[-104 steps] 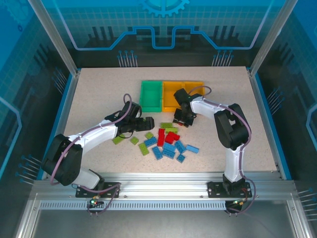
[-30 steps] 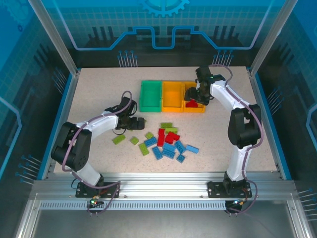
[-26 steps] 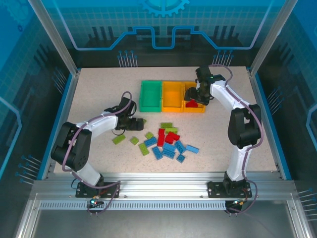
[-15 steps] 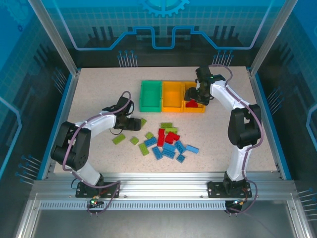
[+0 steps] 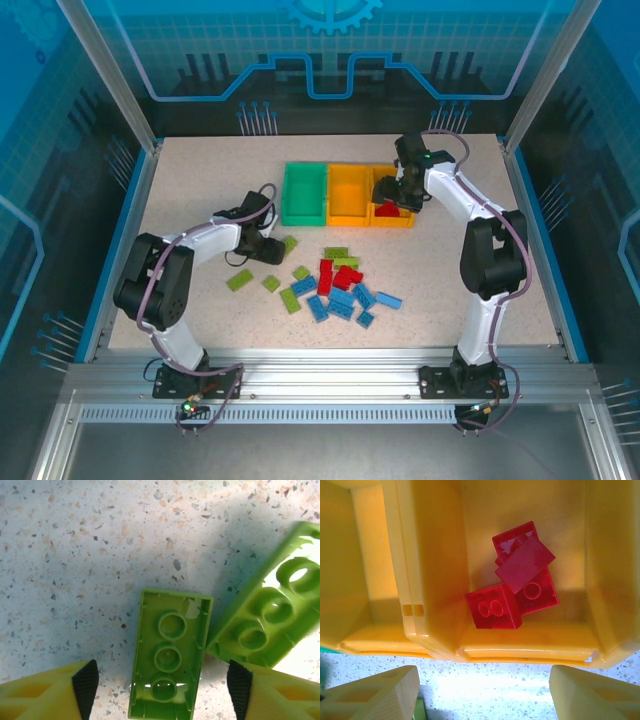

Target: Sort the legos into containers by color

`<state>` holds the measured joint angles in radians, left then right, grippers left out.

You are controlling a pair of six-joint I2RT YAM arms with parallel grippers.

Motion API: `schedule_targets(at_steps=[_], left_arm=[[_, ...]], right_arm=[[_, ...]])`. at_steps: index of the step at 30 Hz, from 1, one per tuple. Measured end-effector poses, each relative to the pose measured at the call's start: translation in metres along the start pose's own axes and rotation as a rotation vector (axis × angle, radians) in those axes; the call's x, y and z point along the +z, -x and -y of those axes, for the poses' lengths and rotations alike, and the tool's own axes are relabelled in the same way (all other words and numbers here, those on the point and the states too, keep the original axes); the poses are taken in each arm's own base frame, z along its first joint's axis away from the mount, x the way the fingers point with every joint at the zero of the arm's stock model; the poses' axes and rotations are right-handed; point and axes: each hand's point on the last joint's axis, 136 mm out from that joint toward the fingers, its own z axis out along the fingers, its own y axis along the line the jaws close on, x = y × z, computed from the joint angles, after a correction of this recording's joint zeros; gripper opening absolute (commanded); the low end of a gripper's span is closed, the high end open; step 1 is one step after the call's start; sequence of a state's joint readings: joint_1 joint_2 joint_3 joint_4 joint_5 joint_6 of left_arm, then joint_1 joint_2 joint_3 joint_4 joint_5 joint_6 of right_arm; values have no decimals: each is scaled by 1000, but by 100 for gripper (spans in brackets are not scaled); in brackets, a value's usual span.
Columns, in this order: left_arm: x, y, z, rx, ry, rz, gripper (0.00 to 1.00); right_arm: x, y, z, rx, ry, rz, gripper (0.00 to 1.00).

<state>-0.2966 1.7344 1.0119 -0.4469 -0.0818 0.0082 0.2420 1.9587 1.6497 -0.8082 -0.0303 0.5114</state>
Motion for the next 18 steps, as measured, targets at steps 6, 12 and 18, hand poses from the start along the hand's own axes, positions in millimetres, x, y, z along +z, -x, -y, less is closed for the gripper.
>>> schedule_targets(at_steps=[6,12,18], left_arm=[[3,-2,0,21,1,-8,68],[5,-9,-1,21,6,-20,68],[-6,-5,-2,21,10,17,65]], right_arm=[[0,0,1,0,-4,-1,71],[1,-1,1,1,-5,-3,71],[2,-1,1,1,-6,-5,71]])
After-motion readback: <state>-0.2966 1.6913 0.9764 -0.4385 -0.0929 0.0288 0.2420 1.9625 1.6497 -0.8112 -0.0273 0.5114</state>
